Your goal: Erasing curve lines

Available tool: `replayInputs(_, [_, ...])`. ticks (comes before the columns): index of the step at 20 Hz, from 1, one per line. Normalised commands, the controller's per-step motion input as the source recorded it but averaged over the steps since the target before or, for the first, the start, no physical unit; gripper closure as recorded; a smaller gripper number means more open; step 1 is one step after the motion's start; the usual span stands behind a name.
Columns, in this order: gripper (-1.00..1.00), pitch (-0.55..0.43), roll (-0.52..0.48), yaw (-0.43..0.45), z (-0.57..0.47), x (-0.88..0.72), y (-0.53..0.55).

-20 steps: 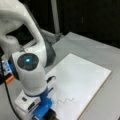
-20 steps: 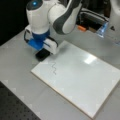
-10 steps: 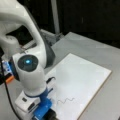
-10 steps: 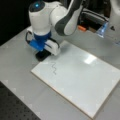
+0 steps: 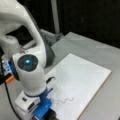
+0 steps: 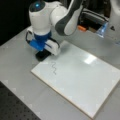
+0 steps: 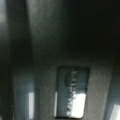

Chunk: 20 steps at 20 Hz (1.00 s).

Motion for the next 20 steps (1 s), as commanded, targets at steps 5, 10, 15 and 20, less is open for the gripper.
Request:
replayInputs(5, [1.0,-0.175,0.067,-0.063,-0.05,-0.18,0.07])
replayInputs(10, [1.0,-0.186,0.063,-0.079,-0.1,-0.15,0.11])
replayInputs(15, [1.0,-0.164,0.063,-0.095,0.0,-0.16,0.09])
replayInputs(20, [1.0,-0.138,0.097,-0.146,0.21,-0.2,0.08])
